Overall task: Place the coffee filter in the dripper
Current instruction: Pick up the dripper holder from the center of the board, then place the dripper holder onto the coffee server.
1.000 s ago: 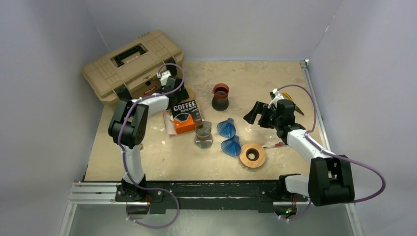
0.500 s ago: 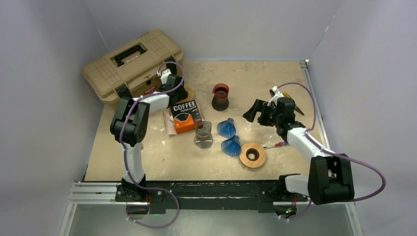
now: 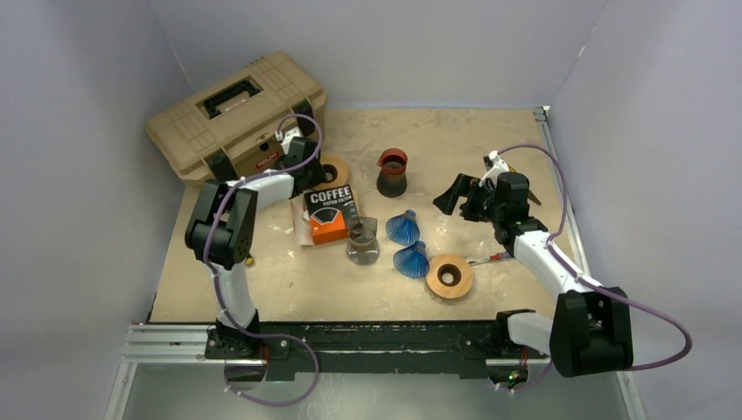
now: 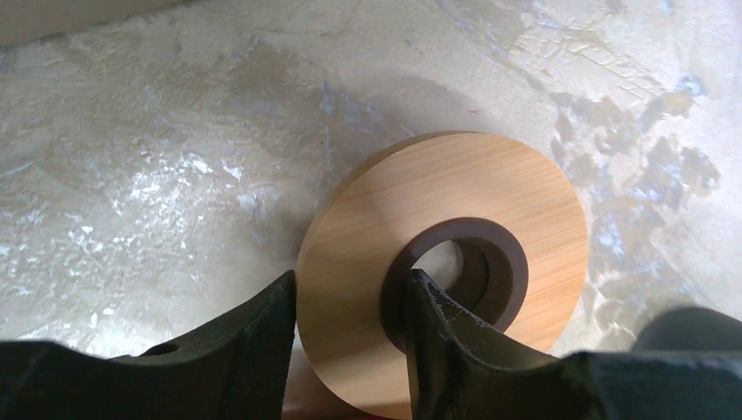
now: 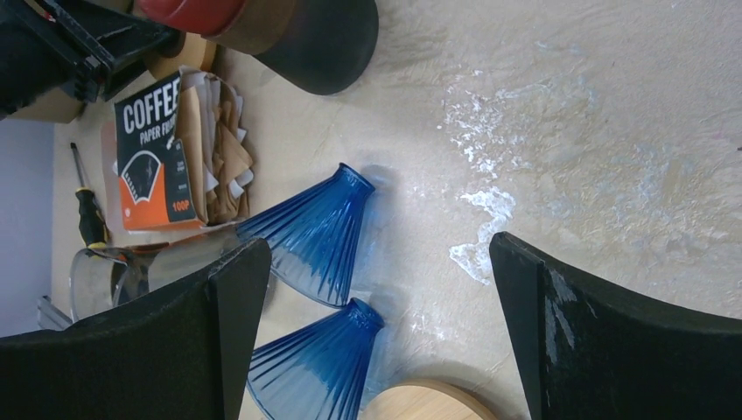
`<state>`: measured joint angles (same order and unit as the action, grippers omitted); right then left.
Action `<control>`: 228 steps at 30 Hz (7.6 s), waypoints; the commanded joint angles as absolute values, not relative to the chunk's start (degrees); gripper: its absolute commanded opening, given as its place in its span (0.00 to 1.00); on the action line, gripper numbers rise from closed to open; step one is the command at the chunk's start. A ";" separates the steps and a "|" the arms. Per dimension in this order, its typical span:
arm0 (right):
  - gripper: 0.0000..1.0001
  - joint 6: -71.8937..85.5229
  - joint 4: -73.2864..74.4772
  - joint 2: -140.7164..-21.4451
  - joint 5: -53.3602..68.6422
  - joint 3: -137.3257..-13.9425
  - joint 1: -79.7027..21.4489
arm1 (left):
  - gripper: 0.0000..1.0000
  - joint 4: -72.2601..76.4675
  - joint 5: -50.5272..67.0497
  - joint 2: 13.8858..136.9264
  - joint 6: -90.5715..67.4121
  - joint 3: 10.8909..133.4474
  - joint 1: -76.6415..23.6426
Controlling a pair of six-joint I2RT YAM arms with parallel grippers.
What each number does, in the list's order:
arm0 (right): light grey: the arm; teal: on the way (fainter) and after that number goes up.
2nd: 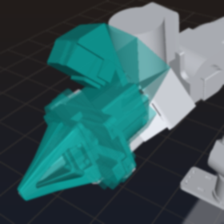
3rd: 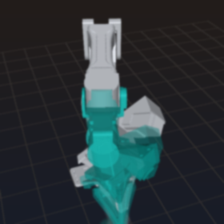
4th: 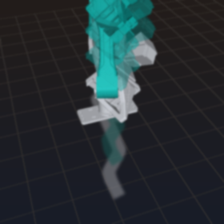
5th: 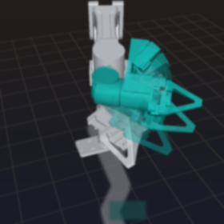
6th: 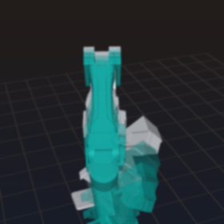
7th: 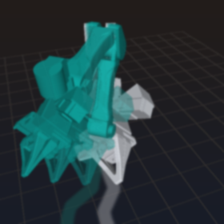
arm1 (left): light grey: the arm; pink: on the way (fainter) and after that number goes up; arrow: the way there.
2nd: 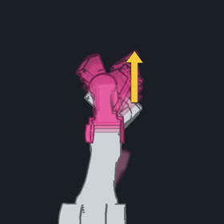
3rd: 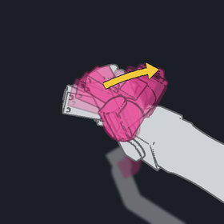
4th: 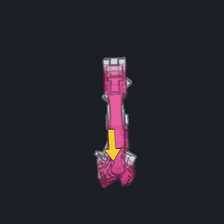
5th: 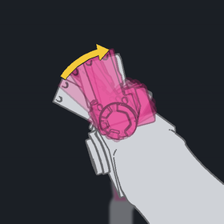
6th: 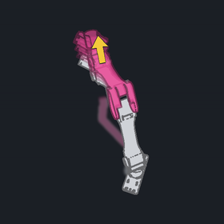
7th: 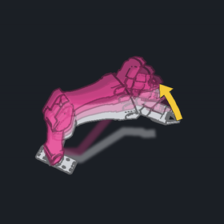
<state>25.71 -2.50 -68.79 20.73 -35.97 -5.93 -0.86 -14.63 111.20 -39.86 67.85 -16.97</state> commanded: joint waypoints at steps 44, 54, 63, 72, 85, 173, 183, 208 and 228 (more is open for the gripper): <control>0.99 37.14 -7.62 -57.22 42.38 -41.78 -6.58 | 0.33 -12.26 3.26 71.26 -31.15 58.57 -30.70; 0.98 43.59 -13.68 -57.97 40.47 -42.81 -15.52 | 0.32 -9.91 5.76 69.43 -32.33 57.26 -32.94; 0.79 48.69 -18.82 -63.03 37.22 -42.44 -21.67 | 0.32 -8.11 5.92 70.20 -33.21 57.84 -36.22; 0.55 50.23 -21.57 -67.41 38.33 -43.66 -22.20 | 0.32 -7.82 5.79 70.14 -33.52 58.18 -37.38; 0.00 50.82 -22.82 -68.66 39.90 -44.06 -22.15 | 0.44 -7.97 5.77 70.84 -34.09 58.36 -37.71; 0.00 56.95 -44.60 -69.36 60.32 -45.45 -16.33 | 0.53 25.48 46.89 63.75 -50.66 43.93 -25.15; 0.00 56.41 -43.76 -69.25 60.12 -45.53 -16.30 | 0.46 23.94 46.99 60.97 -49.76 43.51 -24.26; 0.66 45.60 -28.52 -69.05 53.31 -47.96 -16.26 | 0.00 24.55 47.26 59.31 -50.08 41.95 -24.26; 0.99 36.78 -14.99 -63.15 44.16 -48.65 -16.26 | 0.00 18.79 43.50 62.76 -47.62 42.98 -23.56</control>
